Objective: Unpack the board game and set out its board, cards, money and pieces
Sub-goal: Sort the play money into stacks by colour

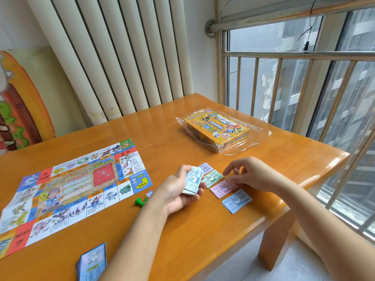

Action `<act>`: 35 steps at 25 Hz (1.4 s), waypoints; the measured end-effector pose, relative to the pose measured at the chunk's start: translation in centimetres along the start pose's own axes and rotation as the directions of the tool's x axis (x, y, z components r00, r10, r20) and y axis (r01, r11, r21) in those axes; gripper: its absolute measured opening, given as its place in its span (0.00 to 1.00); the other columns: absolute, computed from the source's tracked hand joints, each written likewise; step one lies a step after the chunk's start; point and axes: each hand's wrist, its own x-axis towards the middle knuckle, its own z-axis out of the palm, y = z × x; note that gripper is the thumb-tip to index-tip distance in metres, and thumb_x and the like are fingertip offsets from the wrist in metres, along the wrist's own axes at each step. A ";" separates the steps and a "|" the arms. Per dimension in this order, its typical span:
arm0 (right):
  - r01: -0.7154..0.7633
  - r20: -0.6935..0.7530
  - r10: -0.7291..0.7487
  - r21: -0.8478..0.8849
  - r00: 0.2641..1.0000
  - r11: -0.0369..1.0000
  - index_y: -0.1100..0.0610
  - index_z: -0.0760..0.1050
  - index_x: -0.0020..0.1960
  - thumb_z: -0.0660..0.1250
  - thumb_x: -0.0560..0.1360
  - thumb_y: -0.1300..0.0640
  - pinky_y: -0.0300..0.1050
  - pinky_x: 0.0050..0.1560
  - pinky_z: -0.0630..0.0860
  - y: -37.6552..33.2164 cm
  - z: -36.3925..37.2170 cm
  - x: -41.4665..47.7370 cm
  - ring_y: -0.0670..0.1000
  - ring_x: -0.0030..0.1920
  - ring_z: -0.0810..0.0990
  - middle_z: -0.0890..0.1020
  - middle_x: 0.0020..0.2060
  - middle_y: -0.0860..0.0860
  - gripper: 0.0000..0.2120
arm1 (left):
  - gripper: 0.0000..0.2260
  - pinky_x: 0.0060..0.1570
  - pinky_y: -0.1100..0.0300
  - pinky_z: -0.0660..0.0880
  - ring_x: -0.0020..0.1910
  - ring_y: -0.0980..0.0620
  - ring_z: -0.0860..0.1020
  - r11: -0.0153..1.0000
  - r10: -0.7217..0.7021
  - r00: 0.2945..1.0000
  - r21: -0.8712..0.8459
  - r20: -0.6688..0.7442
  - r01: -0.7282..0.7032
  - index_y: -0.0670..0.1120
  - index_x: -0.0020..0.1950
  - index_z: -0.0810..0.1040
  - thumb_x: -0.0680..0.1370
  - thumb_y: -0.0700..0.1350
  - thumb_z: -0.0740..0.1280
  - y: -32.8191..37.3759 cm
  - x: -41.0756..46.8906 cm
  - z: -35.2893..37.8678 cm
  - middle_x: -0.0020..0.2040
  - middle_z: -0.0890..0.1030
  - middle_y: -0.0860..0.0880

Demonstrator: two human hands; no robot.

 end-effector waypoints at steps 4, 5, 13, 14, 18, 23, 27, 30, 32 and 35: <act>0.030 -0.185 0.027 0.296 0.982 0.955 0.55 0.80 0.40 0.71 0.73 0.50 0.35 0.30 0.66 -1.0 0.1 -0.5 0.41 0.26 0.69 0.75 0.26 0.44 0.08 | 0.11 0.26 0.60 0.78 0.28 0.48 0.80 0.992 0.070 0.993 -0.110 0.098 -0.059 0.34 0.49 0.73 0.82 0.39 0.55 0.0 -0.4 0.5 0.33 0.81 0.39; 0.038 -0.173 0.022 0.335 0.985 0.942 0.56 0.80 0.39 0.71 0.73 0.51 0.34 0.29 0.67 -1.5 0.0 -0.6 0.42 0.25 0.71 0.76 0.25 0.44 0.09 | 0.09 0.29 0.58 0.80 0.31 0.47 0.82 0.991 0.106 0.987 -0.094 0.118 -0.095 0.34 0.50 0.74 0.82 0.38 0.56 -0.1 -0.4 0.6 0.35 0.82 0.39; 0.060 -0.089 -0.008 0.597 0.996 0.800 0.58 0.81 0.42 0.71 0.65 0.46 0.38 0.34 0.76 -3.7 -0.1 -1.7 0.46 0.34 0.80 0.82 0.31 0.49 0.15 | 0.05 0.32 0.60 0.80 0.37 0.53 0.83 0.914 0.357 0.931 0.176 0.072 -0.364 0.46 0.50 0.79 0.75 0.38 0.69 -0.9 -0.1 0.8 0.41 0.85 0.48; 0.047 -0.089 0.012 0.635 0.996 0.771 0.58 0.81 0.42 0.71 0.65 0.47 0.38 0.34 0.76 -3.8 -0.2 -2.0 0.47 0.33 0.80 0.82 0.31 0.49 0.15 | 0.06 0.32 0.60 0.79 0.37 0.53 0.83 0.908 0.372 0.925 0.178 0.072 -0.379 0.46 0.50 0.79 0.75 0.38 0.69 -0.9 -0.1 0.8 0.42 0.85 0.48; -0.011 -0.060 0.061 0.615 0.996 0.789 0.61 0.80 0.39 0.75 0.67 0.57 0.35 0.31 0.74 -4.1 0.3 -2.5 0.45 0.29 0.77 0.81 0.29 0.51 0.08 | 0.08 0.35 0.60 0.79 0.40 0.51 0.83 0.898 0.383 0.915 0.178 0.130 -0.401 0.45 0.52 0.79 0.73 0.38 0.70 -1.1 -0.3 1.0 0.45 0.85 0.47; -0.052 -0.116 0.157 0.620 0.981 0.783 0.60 0.81 0.37 0.74 0.69 0.62 0.34 0.31 0.74 -3.6 0.4 -2.8 0.44 0.26 0.76 0.82 0.28 0.51 0.04 | 0.09 0.39 0.60 0.80 0.43 0.53 0.83 0.928 0.315 0.927 0.139 0.204 -0.346 0.44 0.54 0.79 0.76 0.35 0.65 -1.2 -0.1 0.9 0.46 0.85 0.48; -0.080 -0.095 0.188 0.660 0.978 0.747 0.59 0.82 0.41 0.73 0.70 0.64 0.34 0.33 0.76 -3.2 0.7 -3.4 0.46 0.30 0.79 0.84 0.33 0.54 0.01 | 0.14 0.44 0.61 0.80 0.46 0.52 0.83 0.921 0.331 0.918 0.140 0.217 -0.365 0.45 0.55 0.78 0.74 0.30 0.66 -1.3 0.1 0.7 0.48 0.85 0.49; -0.081 -0.101 0.221 0.723 0.970 0.687 0.59 0.83 0.45 0.73 0.70 0.65 0.34 0.32 0.76 -3.2 1.1 -4.2 0.46 0.30 0.80 0.85 0.34 0.54 0.05 | 0.16 0.47 0.59 0.80 0.49 0.50 0.83 0.913 0.369 0.910 0.113 0.187 -0.393 0.45 0.53 0.78 0.72 0.27 0.67 -1.3 0.3 0.8 0.50 0.84 0.47; -0.092 -0.110 0.255 0.739 0.961 0.667 0.59 0.83 0.43 0.74 0.68 0.61 0.34 0.32 0.76 -3.3 1.3 -4.6 0.46 0.30 0.81 0.85 0.34 0.55 0.05 | 0.16 0.47 0.60 0.80 0.49 0.49 0.83 0.913 0.389 0.906 0.063 0.167 -0.403 0.44 0.54 0.78 0.72 0.27 0.66 -1.2 0.4 0.8 0.50 0.84 0.46; -0.096 -0.110 0.258 0.735 0.960 0.671 0.59 0.82 0.37 0.74 0.63 0.53 0.34 0.30 0.74 -3.6 1.5 -4.9 0.47 0.29 0.80 0.84 0.31 0.55 0.09 | 0.16 0.46 0.59 0.81 0.47 0.49 0.83 0.915 0.403 0.902 -0.035 0.158 -0.403 0.42 0.52 0.78 0.72 0.25 0.65 -1.2 0.4 0.9 0.48 0.85 0.45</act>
